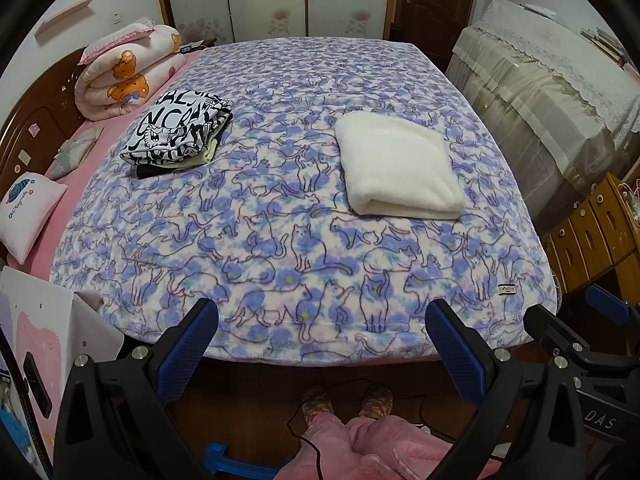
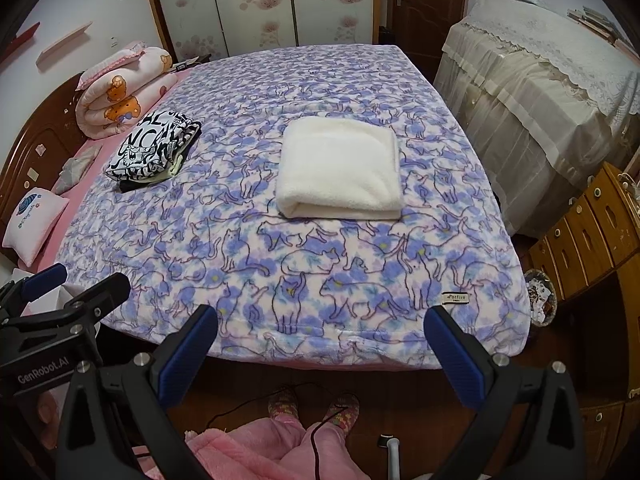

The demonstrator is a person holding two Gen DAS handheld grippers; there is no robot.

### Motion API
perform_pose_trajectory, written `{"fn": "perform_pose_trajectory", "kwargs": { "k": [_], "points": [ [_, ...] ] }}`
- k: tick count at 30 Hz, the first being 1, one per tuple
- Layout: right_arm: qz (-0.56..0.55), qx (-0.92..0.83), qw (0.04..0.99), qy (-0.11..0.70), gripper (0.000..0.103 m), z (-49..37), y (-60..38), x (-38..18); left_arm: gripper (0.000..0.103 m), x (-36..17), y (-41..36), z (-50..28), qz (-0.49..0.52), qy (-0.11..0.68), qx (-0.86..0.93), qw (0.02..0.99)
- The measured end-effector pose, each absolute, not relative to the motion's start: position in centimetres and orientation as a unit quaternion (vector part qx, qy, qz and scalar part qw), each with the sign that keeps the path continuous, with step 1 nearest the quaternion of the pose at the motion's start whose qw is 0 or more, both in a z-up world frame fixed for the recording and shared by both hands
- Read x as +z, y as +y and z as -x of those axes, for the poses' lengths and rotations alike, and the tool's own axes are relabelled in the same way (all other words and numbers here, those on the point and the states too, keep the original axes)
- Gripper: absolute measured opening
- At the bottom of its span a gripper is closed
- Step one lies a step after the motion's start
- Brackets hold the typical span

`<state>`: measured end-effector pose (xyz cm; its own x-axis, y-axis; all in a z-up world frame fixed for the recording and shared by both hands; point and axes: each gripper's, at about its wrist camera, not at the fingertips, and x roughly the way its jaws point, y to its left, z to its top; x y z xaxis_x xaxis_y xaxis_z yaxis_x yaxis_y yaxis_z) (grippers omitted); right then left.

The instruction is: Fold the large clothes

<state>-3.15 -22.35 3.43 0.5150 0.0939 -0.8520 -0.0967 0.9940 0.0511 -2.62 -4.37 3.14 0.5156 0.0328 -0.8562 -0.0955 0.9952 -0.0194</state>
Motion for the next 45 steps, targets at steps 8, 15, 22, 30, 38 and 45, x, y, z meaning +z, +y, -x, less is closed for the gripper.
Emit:
{"fn": "perform_pose_trajectory", "kwargs": {
  "k": [8,15,22,30,38,45],
  "points": [
    [0.002,0.054,0.869,0.491,0.103,3.22,-23.15,3.07,0.103,3.12,-4.49,2.54,0.033,0.491,0.038,0.87],
    [0.001,0.053,0.869,0.492,0.103,3.23,-23.19,3.06,0.103,3.11,-4.61,2.51,0.034,0.491,0.039,0.869],
    [0.003,0.054,0.869,0.492,0.103,3.26,-23.27,3.04,0.103,3.11,-4.28,2.39,0.033,0.491,0.037,0.87],
    [0.002,0.053,0.869,0.492,0.103,3.26,-22.88,3.08,0.102,3.11,-4.21,2.39,0.032,0.492,0.037,0.869],
    [0.003,0.052,0.869,0.492,0.103,3.25,-22.94,3.06,0.102,3.13,-4.45,2.47,0.033,0.493,0.037,0.868],
    [0.003,0.052,0.868,0.493,0.103,3.34,-23.09,3.02,0.103,3.18,-4.57,2.43,0.033,0.493,0.037,0.868]
  ]
}}
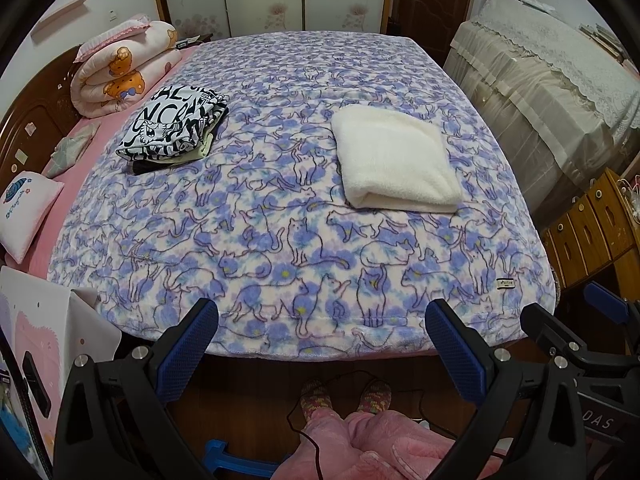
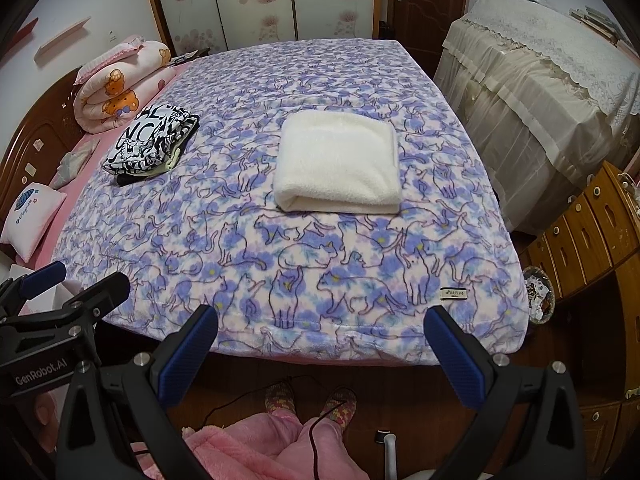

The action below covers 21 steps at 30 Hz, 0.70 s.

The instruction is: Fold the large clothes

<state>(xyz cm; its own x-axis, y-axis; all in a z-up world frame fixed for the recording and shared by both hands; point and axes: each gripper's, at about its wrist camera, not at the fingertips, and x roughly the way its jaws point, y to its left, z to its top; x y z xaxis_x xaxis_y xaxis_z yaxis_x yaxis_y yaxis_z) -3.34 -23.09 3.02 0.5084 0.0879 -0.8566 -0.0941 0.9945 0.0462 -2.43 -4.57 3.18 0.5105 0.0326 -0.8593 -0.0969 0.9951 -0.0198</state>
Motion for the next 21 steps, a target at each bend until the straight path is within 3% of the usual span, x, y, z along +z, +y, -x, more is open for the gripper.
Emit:
{"fn": "perform_pose_trajectory", "kwargs": {
  "k": [21],
  "points": [
    [0.005,0.053,0.868,0.494,0.103,3.14,-23.1,3.01,0.103,3.28,-4.76,2.16,0.034,0.494,0.039,0.868]
  ]
}}
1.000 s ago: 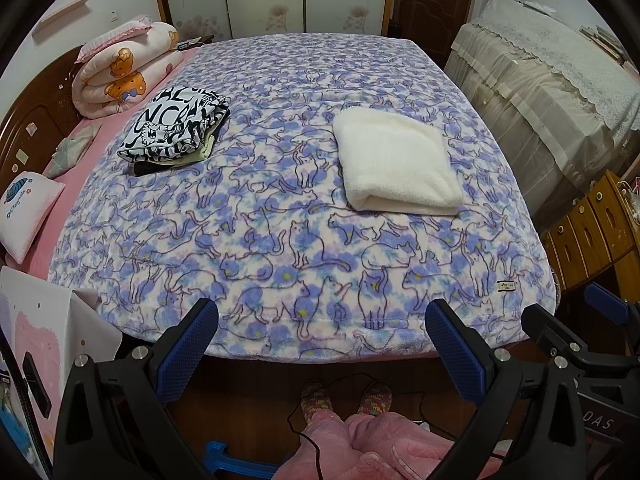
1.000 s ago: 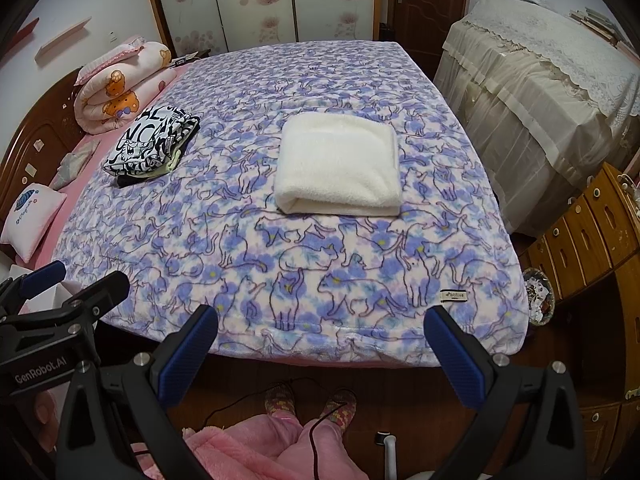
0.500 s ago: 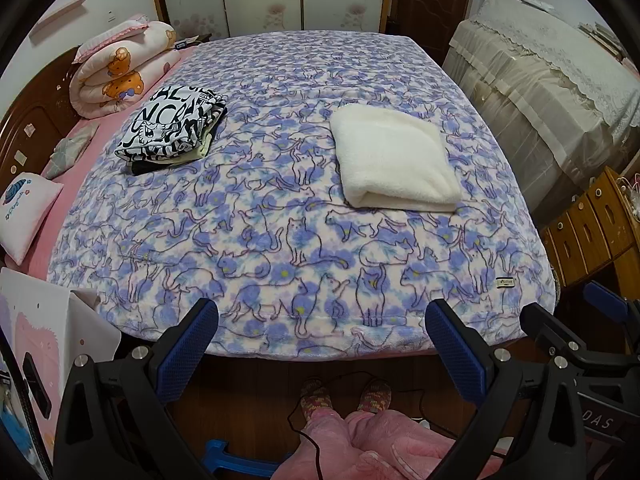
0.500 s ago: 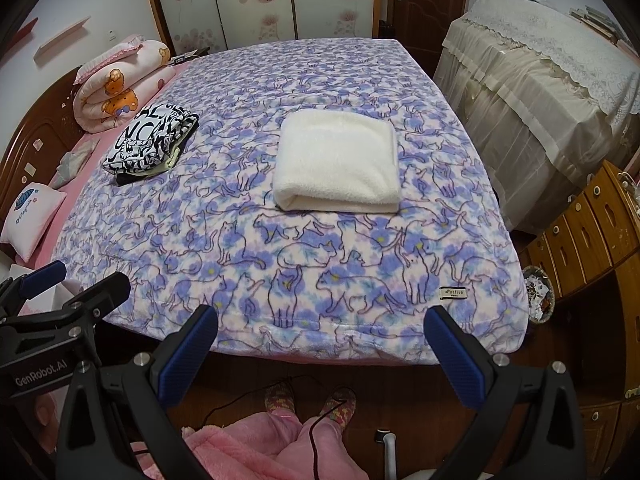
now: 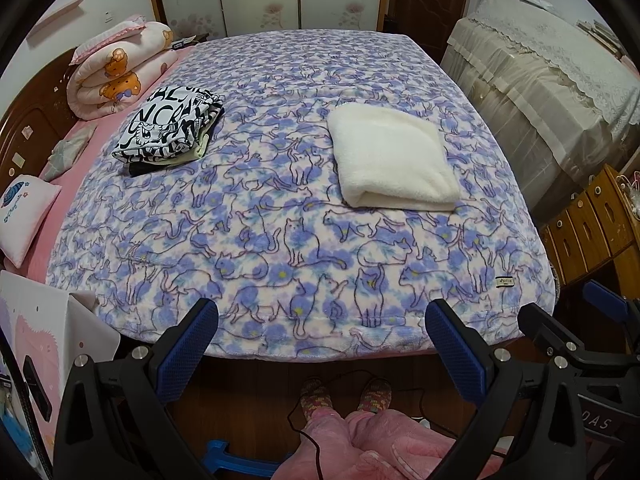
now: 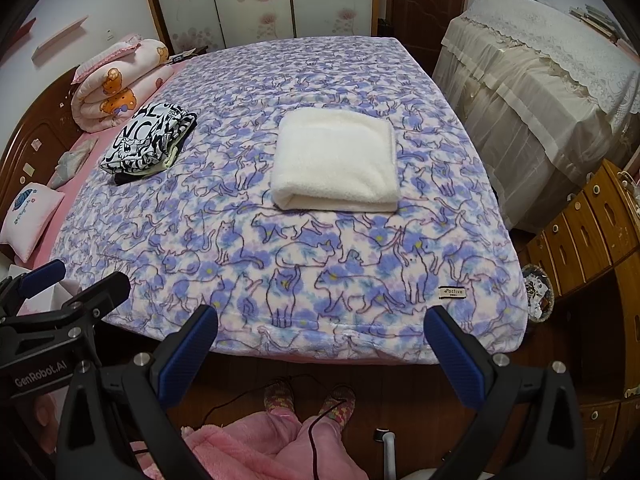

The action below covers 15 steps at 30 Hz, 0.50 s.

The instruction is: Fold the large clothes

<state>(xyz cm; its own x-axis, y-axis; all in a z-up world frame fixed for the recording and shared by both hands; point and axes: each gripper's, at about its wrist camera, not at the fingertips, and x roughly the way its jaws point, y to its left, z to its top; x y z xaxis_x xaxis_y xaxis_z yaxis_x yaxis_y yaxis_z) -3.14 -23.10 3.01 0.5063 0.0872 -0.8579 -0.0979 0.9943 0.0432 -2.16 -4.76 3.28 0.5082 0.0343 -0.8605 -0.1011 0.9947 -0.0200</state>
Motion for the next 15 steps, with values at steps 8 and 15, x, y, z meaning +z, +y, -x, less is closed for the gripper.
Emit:
{"fn": "perform_pose_trajectory", "kwargs": {
  "k": [8,15],
  "points": [
    [0.005,0.053,0.868,0.495,0.103,2.96,-22.76,3.01,0.103,3.3,-4.49,2.04,0.033,0.495,0.037,0.867],
    [0.006,0.053,0.867,0.495,0.103,2.99,-22.93,2.98,0.103,3.33,-4.52,1.99,0.032,0.496,0.036,0.867]
  ]
}}
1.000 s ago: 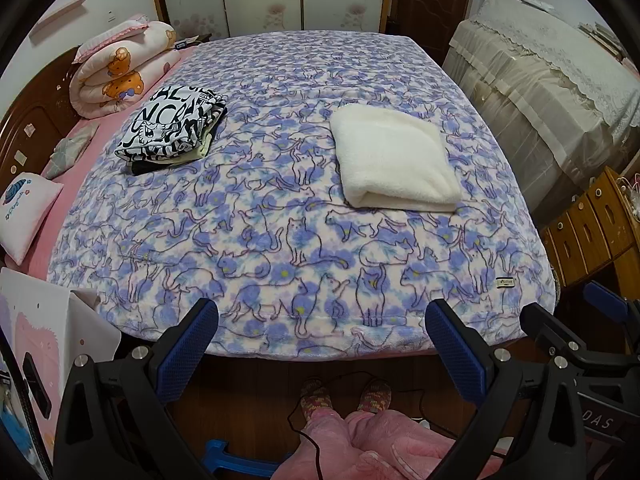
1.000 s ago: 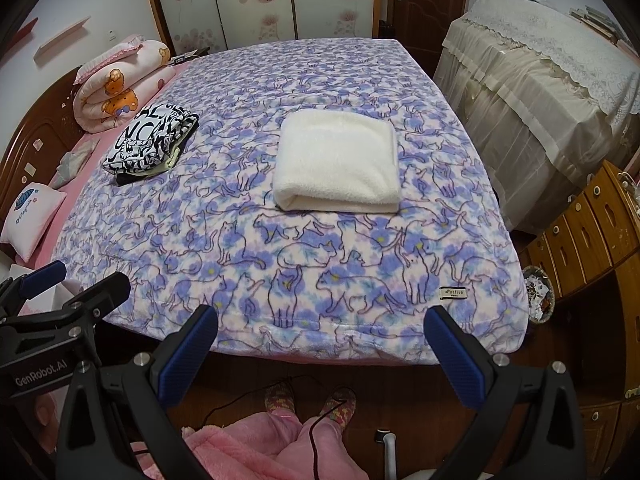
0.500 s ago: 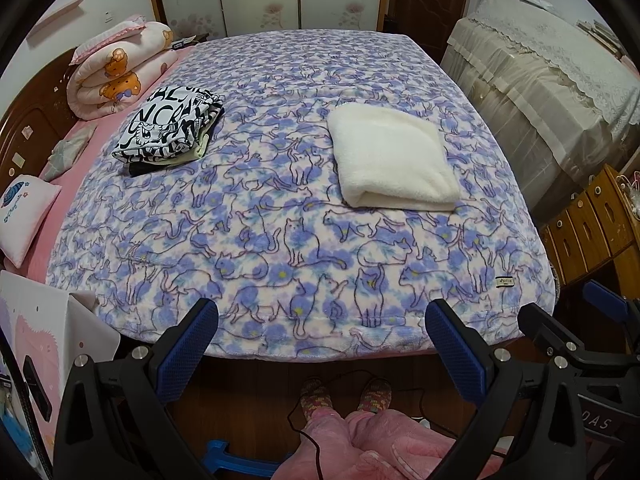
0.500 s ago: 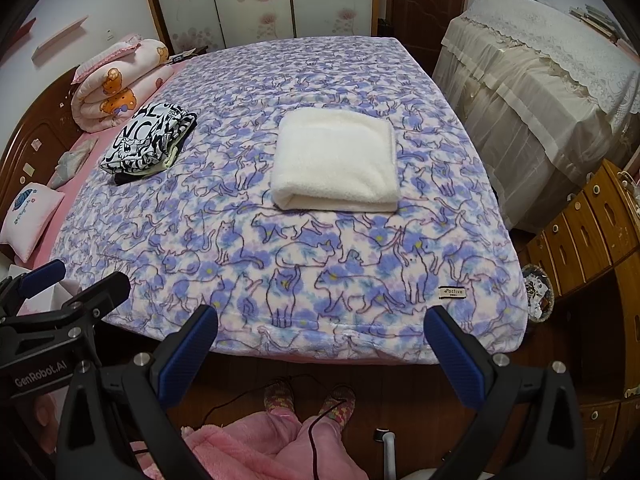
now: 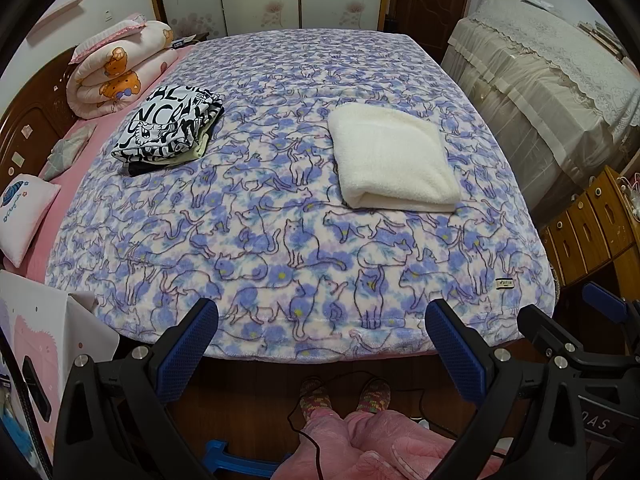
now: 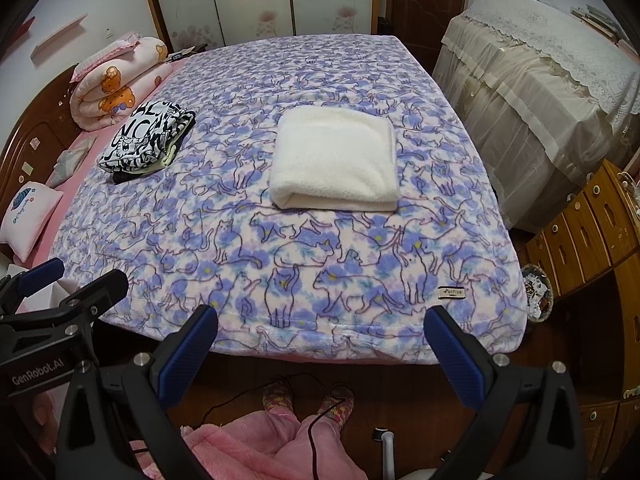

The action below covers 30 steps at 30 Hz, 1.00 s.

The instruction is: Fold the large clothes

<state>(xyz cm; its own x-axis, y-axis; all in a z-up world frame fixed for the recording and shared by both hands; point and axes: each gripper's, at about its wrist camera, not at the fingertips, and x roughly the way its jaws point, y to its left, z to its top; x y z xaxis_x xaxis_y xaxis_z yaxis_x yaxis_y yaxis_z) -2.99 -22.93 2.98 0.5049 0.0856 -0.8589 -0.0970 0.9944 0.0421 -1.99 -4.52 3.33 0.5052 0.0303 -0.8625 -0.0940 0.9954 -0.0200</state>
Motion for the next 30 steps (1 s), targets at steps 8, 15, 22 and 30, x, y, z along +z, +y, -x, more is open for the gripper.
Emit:
{"fn": "perform_pose_trajectory", "kwargs": {
  "k": [8,15,22,30],
  "points": [
    [0.006,0.053,0.867,0.495,0.103,2.89,-22.86,2.97,0.103,3.37,-4.43,1.89,0.032,0.496,0.036,0.867],
    [0.006,0.053,0.867,0.496,0.103,2.85,-22.88,2.97,0.103,3.39,-4.48,1.89,0.032,0.496,0.037,0.867],
    [0.007,0.053,0.867,0.496,0.103,2.81,-22.7,2.98,0.103,3.34,-4.07,1.84,0.031,0.497,0.034,0.867],
    [0.006,0.052,0.865,0.498,0.103,2.91,-23.16,2.96,0.103,3.37,-4.36,1.86,0.032,0.497,0.033,0.866]
  ]
}}
